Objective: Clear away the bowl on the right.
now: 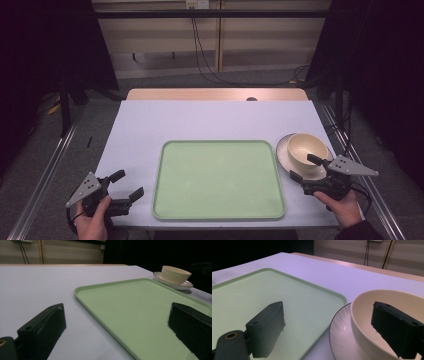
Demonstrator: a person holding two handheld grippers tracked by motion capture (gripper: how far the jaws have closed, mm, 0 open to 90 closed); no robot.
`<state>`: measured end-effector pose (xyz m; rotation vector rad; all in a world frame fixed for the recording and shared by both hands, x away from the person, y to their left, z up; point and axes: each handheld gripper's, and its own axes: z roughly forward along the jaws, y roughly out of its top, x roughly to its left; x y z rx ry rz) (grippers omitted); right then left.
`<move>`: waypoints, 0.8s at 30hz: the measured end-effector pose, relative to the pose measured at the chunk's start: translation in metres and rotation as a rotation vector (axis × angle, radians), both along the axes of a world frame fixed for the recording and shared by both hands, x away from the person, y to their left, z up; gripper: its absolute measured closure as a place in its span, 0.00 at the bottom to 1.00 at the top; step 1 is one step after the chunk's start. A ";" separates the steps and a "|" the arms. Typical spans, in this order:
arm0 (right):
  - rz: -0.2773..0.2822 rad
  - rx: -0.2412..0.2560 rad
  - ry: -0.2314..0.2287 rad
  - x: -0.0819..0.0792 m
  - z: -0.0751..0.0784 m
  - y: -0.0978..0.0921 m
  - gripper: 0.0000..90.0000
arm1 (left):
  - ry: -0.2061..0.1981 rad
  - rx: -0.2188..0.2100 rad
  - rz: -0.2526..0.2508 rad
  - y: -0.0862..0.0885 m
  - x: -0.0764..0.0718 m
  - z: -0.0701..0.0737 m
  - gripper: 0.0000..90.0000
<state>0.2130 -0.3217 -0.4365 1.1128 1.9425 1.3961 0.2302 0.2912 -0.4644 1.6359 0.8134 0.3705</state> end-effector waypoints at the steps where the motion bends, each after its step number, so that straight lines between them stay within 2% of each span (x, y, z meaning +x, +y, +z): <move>1: 0.004 -0.006 0.002 0.000 0.000 0.000 0.12 | -0.001 0.002 0.006 0.000 0.000 0.000 0.02; 16: 0.023 -0.006 0.043 0.002 0.001 -0.001 0.12 | -0.015 0.019 0.002 0.001 0.000 0.001 0.02; 18: 0.023 -0.020 0.045 0.002 0.002 -0.002 0.12 | -0.010 -0.002 0.009 0.000 0.000 0.001 0.02; 20: 0.022 -0.012 0.053 0.003 0.004 -0.004 0.12 | -0.011 0.007 0.001 0.000 0.000 0.001 0.02; 24: 0.017 -0.011 0.057 0.004 0.007 -0.008 0.13 | -0.016 -0.005 0.005 0.000 0.000 0.001 0.02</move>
